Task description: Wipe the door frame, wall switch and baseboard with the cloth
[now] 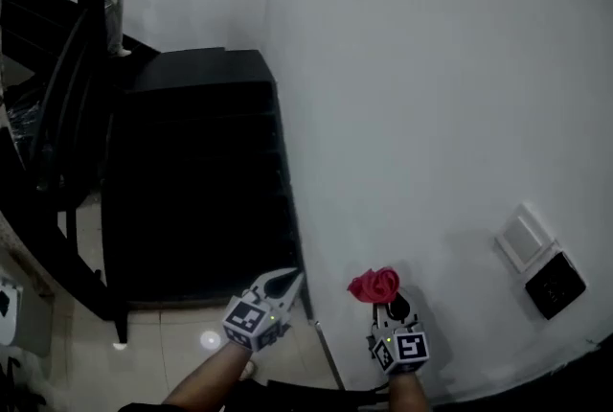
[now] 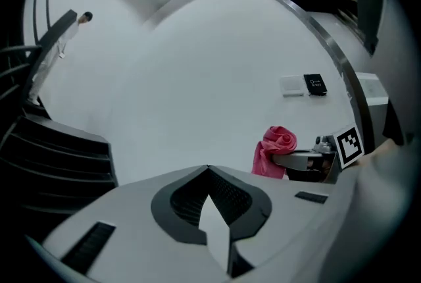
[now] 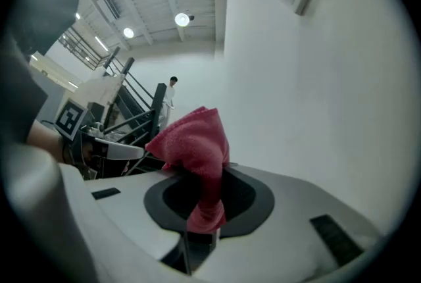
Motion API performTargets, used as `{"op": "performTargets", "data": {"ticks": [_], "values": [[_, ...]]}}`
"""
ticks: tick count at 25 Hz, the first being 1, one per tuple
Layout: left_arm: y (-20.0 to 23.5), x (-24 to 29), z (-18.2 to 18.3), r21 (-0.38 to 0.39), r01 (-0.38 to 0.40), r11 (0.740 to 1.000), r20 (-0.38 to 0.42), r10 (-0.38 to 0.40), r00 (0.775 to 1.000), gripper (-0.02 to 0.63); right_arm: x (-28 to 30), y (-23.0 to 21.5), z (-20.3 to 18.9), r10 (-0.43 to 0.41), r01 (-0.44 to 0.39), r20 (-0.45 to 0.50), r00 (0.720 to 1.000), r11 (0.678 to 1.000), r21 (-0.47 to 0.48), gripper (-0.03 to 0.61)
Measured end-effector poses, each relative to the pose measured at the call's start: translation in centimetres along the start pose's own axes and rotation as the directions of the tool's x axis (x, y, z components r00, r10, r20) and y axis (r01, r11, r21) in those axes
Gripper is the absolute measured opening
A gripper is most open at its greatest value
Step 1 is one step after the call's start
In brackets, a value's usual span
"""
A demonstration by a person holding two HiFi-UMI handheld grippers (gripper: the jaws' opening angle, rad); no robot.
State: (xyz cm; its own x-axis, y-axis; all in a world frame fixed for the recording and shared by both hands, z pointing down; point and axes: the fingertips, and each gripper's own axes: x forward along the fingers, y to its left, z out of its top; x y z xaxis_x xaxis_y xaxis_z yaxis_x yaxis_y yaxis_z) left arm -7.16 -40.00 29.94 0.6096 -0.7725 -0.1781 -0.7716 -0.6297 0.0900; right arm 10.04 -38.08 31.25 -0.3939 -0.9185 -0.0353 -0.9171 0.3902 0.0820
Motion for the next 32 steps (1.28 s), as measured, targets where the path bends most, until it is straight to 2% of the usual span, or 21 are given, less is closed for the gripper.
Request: {"op": "performTargets", "data": {"ticks": [2,4,7,9,11,13,15,16,19,21,22,24,25,26,28,32], "values": [[1.2,2.9,-0.3,-0.017,0.097,0.995,0.005,-0.097,0.995,-0.009,1.4,-1.0,0.3,-0.092,0.092,0.004,0.996,0.995,-0.023,0.058],[1.1,5.8,-0.8,-0.034,0.232,0.972,-0.005,-0.232,0.973,-0.009,1.4,-2.2,0.7,-0.231,0.231,0.0,0.973,0.972,-0.042,0.06],[0.3,9.1,-0.9,-0.055,0.428,0.902,-0.002,-0.428,0.904,-0.009,0.1,-3.2,2.4,-0.428,0.426,-0.013,0.904,0.901,-0.083,0.059],[0.0,10.3,-0.4,-0.083,0.501,0.861,-0.007,-0.503,0.864,-0.009,-0.3,-3.2,4.3,-0.508,0.503,-0.006,0.861,0.853,-0.139,0.06],[-1.3,11.0,0.0,-0.117,0.577,0.808,-0.017,-0.582,0.813,-0.009,-1.9,-3.8,6.4,-0.59,0.579,0.013,0.808,0.788,-0.212,0.06],[-3.7,11.2,0.3,-0.137,0.658,0.74,-0.009,-0.666,0.746,-0.009,-5.0,-4.7,8.7,-0.674,0.647,0.026,0.738,0.697,-0.31,0.06],[-6.5,11.0,0.4,-0.157,0.726,0.67,0.009,-0.734,0.679,-0.009,-9.2,-5.3,11.3,-0.758,0.694,0.03,0.651,0.58,-0.427,0.06],[-7.8,10.8,0.3,-0.168,0.747,0.644,0.014,-0.756,0.655,-0.009,-11.3,-5.6,12.8,-0.794,0.71,0.043,0.607,0.517,-0.478,0.06],[-11.1,9.9,-0.3,-0.172,0.78,0.601,0.014,-0.791,0.612,-0.009,-17.3,-6.3,18.2,-0.87,0.728,0.113,0.48,0.324,-0.604,0.06],[-13.5,9.3,-0.2,-0.171,0.812,0.558,0.018,-0.822,0.569,-0.009,-20.6,-6.7,22.5,-0.902,0.7,0.174,0.396,0.174,-0.692,0.06],[-14.5,9.1,0.1,-0.172,0.825,0.539,0.023,-0.835,0.55,-0.009,-21.7,-6.8,24.7,-0.909,0.662,0.207,0.363,0.096,-0.743,0.06],[-15.8,8.7,0.8,-0.17,0.835,0.524,0.04,-0.843,0.537,-0.009,-22.7,-6.8,28.4,-0.906,0.555,0.265,0.33,-0.041,-0.831,0.06],[-16.1,8.5,1.0,-0.171,0.835,0.523,0.045,-0.842,0.537,-0.009,-22.7,-6.9,29.7,-0.902,0.504,0.285,0.324,-0.091,-0.859,0.06],[-16.4,8.3,1.0,-0.173,0.834,0.524,0.047,-0.841,0.539,-0.009,-22.6,-7.2,30.6,-0.899,0.462,0.298,0.32,-0.127,-0.878,0.06],[-16.8,8.2,0.6,-0.177,0.827,0.533,0.037,-0.836,0.547,-0.009,-22.3,-8.2,31.2,-0.901,0.409,0.303,0.31,-0.161,-0.898,0.06],[-16.7,7.8,-0.4,-0.19,0.802,0.566,0.003,-0.816,0.577,-0.009,-21.0,-11.4,28.8,-0.925,0.311,0.254,0.284,-0.161,-0.936,0.06]]}}
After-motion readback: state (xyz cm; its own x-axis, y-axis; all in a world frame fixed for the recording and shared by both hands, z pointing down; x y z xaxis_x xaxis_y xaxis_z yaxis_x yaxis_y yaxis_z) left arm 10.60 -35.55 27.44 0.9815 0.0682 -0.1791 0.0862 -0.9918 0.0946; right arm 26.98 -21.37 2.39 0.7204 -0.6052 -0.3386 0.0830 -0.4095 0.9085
